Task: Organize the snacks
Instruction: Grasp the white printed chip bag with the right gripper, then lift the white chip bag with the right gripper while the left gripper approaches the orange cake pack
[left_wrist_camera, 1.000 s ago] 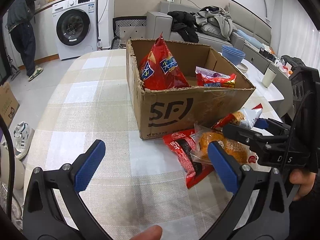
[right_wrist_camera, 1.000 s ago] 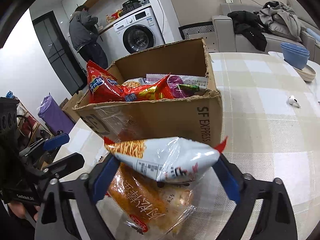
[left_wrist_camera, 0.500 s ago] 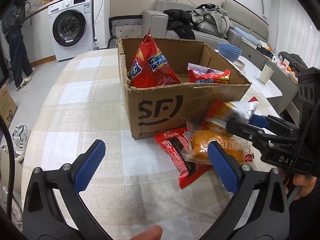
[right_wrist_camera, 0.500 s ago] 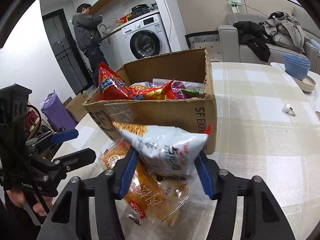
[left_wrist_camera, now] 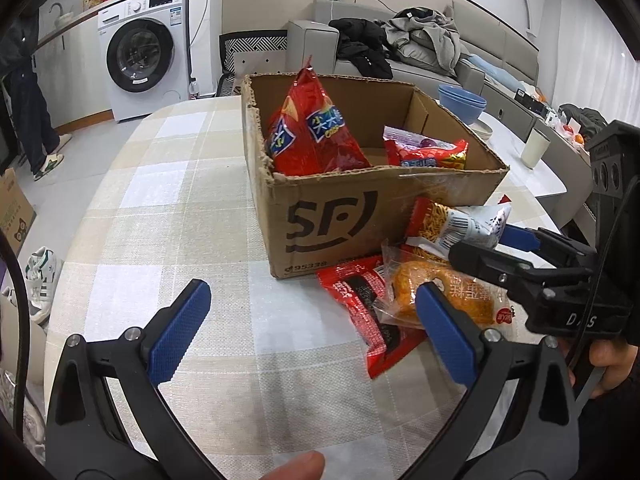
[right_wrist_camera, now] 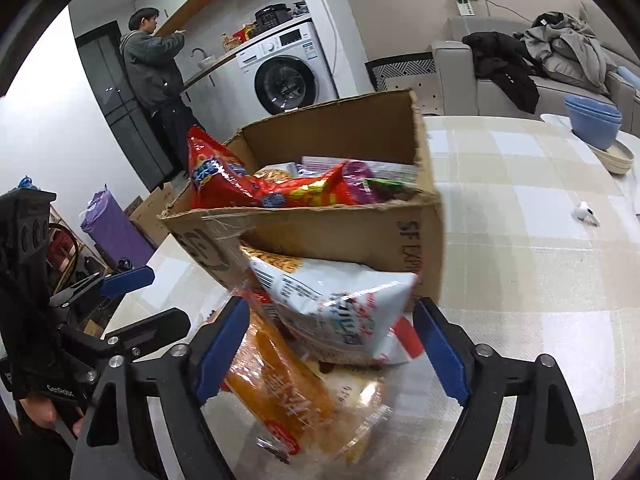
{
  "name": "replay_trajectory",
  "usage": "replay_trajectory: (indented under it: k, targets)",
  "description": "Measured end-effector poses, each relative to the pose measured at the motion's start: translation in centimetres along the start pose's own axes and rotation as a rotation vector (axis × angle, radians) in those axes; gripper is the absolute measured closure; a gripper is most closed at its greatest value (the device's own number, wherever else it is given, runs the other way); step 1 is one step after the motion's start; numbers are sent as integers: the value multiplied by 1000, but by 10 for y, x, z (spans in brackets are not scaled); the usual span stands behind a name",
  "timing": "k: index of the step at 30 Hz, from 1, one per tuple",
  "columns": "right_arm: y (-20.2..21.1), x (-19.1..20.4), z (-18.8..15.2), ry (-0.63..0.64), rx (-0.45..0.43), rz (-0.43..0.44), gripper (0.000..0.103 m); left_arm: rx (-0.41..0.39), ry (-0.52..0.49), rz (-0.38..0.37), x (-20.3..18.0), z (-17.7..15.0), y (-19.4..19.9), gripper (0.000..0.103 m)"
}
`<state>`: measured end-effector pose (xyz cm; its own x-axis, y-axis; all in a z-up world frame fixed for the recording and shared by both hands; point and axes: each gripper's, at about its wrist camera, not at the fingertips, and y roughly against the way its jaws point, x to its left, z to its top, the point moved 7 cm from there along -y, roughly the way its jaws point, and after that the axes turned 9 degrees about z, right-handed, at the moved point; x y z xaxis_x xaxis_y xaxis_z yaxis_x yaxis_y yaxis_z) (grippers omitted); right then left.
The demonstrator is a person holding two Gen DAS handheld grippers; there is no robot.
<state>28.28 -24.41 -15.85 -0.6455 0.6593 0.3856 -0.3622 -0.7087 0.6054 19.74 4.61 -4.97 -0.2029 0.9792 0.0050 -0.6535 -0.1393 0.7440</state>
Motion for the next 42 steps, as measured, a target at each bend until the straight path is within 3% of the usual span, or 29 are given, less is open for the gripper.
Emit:
replay_trajectory:
  k: [7,12,16,32,38,42]
  targets:
    - [-16,-1,6,-36,13,-55,18,4,17,5,8,-2,-2,1]
    - [-14,-7,9,-69,-9,-56,38,7,24,5,13,-3,-3,1]
    - [-9,-3,8,-38,-24,-49,44,5,28,-3,11,-5,-3,1]
    - [65,-5,2,-2,-164,-21,44,23,-19,-35,-19,-9,-2,1]
    - [92,-19,-3,-14,-201,-25,44,53,-21,-101,-42,-8,-4,1]
    - [103,-26,-5,-26,-220,-19,44,74,-44,-105,-57,-9,-8,1]
